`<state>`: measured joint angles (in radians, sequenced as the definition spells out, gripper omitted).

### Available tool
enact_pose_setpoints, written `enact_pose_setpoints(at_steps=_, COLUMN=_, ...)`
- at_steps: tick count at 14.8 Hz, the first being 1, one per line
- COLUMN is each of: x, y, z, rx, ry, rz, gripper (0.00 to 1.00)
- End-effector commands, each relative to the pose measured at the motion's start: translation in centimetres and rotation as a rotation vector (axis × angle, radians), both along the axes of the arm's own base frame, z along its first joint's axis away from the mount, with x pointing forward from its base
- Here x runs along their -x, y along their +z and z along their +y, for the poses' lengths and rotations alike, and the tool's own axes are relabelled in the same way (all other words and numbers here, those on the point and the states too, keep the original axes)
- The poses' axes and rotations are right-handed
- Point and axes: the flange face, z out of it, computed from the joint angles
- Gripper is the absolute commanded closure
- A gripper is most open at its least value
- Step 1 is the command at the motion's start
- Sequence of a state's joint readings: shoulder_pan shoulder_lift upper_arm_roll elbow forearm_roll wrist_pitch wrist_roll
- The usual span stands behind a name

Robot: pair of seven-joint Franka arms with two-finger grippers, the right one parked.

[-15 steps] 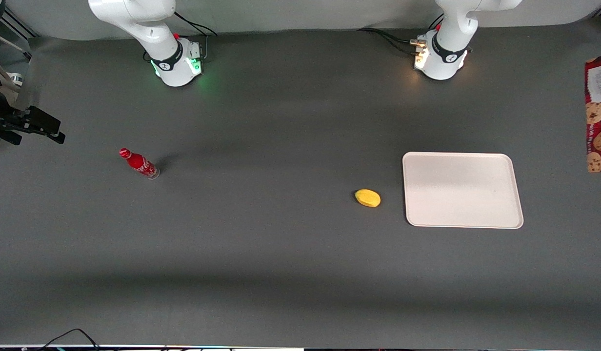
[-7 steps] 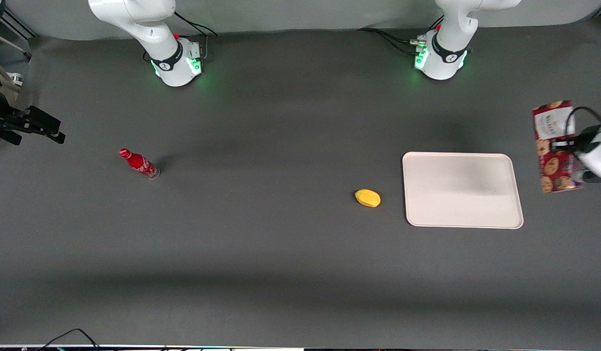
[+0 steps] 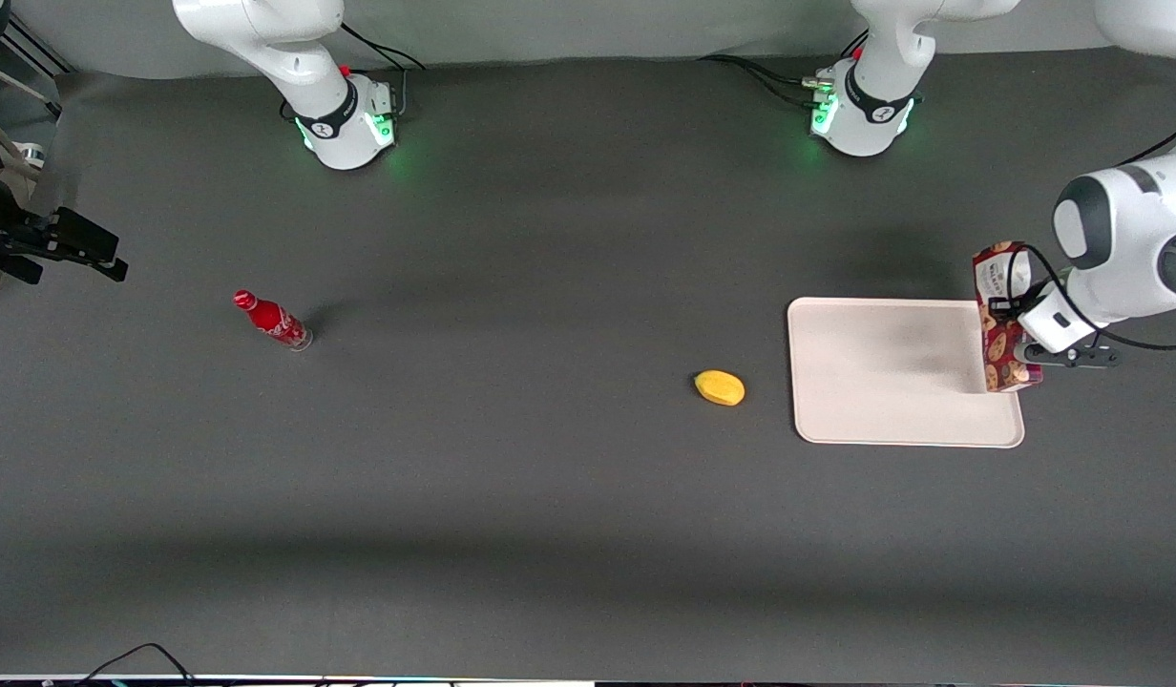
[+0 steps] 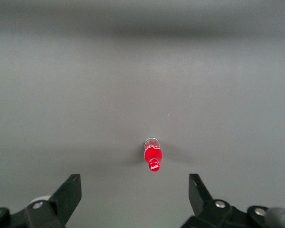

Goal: Place red cookie box on tray

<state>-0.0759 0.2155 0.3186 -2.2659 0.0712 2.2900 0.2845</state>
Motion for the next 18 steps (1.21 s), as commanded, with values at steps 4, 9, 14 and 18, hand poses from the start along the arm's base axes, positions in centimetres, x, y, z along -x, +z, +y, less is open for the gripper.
enact_pose_setpoints(at_steps=4, x=-3.5, y=-4.4, z=1.7, rx=0.026, ry=-0.01, rz=-0.079, gripper=1.0)
enact_pose_setpoints(at_steps=9, x=-6.5, y=1.3, z=1.7, rx=0.072, ry=-0.013, rz=0.004, gripper=0.0)
enact_pose_setpoints(at_steps=14, x=-7.7, y=19.3, z=1.3, rx=0.139, ry=-0.025, rz=0.086, gripper=0.0)
enact_pose_setpoints(at_steps=18, x=-5.4, y=30.7, z=-0.5, rx=0.148, ry=-0.04, rz=0.074, gripper=0.0)
